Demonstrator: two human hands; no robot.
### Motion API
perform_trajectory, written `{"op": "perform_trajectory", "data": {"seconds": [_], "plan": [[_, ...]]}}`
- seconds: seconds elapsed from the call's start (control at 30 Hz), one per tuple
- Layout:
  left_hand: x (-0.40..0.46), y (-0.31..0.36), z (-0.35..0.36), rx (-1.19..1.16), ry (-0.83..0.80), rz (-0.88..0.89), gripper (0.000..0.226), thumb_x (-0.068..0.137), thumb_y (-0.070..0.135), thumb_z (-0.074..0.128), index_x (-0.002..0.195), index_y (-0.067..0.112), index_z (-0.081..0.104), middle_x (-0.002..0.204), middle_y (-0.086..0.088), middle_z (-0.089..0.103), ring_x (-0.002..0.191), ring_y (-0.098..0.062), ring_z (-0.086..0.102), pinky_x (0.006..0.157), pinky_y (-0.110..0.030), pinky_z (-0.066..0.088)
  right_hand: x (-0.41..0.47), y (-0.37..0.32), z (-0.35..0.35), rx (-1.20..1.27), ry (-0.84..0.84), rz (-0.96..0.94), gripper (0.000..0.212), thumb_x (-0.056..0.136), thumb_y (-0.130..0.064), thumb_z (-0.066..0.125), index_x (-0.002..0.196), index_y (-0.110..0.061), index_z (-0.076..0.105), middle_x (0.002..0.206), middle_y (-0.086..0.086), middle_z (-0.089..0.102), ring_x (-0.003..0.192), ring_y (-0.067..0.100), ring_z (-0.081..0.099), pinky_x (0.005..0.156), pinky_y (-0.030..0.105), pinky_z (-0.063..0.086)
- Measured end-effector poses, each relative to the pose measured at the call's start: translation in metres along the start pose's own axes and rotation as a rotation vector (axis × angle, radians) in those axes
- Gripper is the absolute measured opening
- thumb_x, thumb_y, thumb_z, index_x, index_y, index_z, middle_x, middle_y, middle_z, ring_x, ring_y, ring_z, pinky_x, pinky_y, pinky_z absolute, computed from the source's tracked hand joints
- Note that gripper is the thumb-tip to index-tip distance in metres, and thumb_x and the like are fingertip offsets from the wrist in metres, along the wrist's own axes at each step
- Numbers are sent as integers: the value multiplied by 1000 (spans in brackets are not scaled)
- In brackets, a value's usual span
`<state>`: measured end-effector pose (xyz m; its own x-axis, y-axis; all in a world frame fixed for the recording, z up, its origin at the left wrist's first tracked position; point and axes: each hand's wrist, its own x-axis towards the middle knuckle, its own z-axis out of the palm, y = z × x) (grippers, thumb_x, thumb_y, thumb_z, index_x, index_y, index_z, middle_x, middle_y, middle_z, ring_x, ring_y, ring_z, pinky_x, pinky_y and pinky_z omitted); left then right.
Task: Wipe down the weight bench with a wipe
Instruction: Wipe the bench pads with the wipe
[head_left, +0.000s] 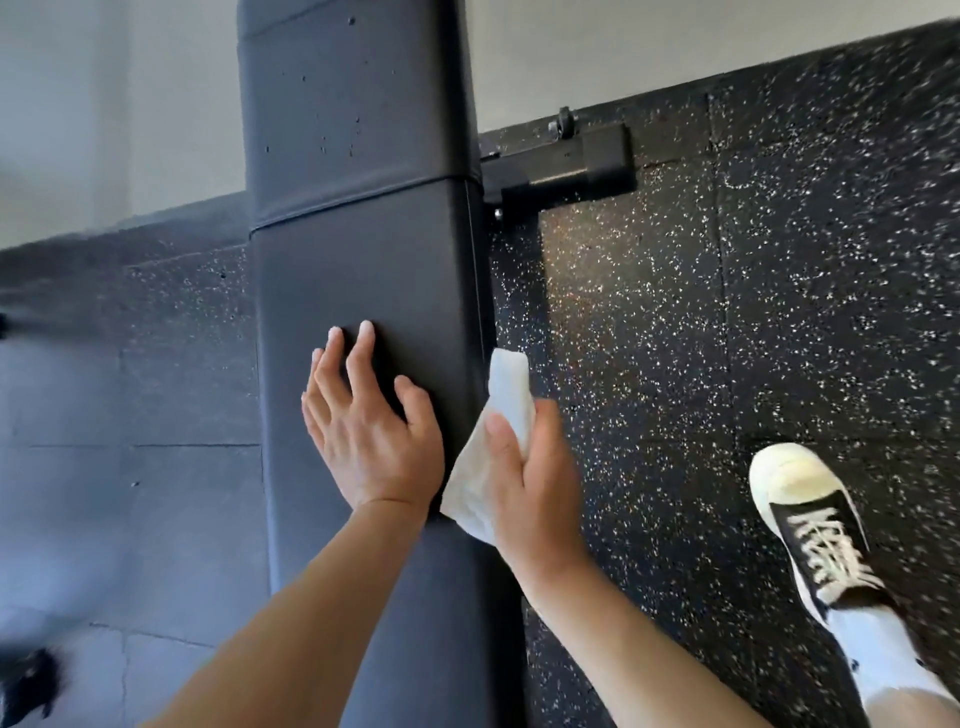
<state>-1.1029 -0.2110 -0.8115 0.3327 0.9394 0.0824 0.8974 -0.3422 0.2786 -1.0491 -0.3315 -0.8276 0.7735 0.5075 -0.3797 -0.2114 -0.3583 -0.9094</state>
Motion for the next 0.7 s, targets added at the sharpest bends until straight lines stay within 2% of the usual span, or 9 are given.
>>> {"op": "perform_trajectory", "data": {"seconds": [0.1,0.23,0.33,0.43,0.57,0.7], "plan": [[0,-4,3,13,3,-2,61,93,32,44,154,29,43,164,1,36,154,-26,27,126,-52,21,61,-21,9,-23,-8,-47,23,105,-39,50,101,-17,48,88,-1,60,77,21,54,68,33,37],[0,-4,4,23,-11,0,61,94,32,43,156,31,40,165,3,33,155,-26,25,126,-53,20,149,-55,31,-37,81,-85,22,105,-37,51,96,-17,47,82,-7,56,72,12,49,65,27,33],[0,-4,2,31,-16,-14,62,94,31,44,155,31,40,165,3,33,156,-25,24,126,-53,20,180,-67,36,-30,72,-91,25,106,-35,50,97,-12,47,84,-4,56,74,16,51,67,31,37],[1,-2,0,32,-31,-15,62,93,29,46,155,28,42,165,2,32,157,-25,24,127,-52,20,165,-66,25,-32,-15,-76,23,106,-37,48,102,-14,48,88,-5,57,78,13,55,71,32,42],[3,2,-5,43,-72,-49,65,91,32,44,156,26,41,167,-1,31,158,-26,21,126,-55,19,101,-40,0,-107,-180,26,26,106,-49,44,107,-23,48,95,-1,64,87,21,61,79,41,49],[3,6,-7,57,-91,-73,67,91,32,42,157,24,40,166,-4,32,158,-30,22,125,-60,20,66,-23,-17,-158,-273,5,27,103,-50,45,108,-24,51,95,-5,64,86,18,62,78,42,50]]}}
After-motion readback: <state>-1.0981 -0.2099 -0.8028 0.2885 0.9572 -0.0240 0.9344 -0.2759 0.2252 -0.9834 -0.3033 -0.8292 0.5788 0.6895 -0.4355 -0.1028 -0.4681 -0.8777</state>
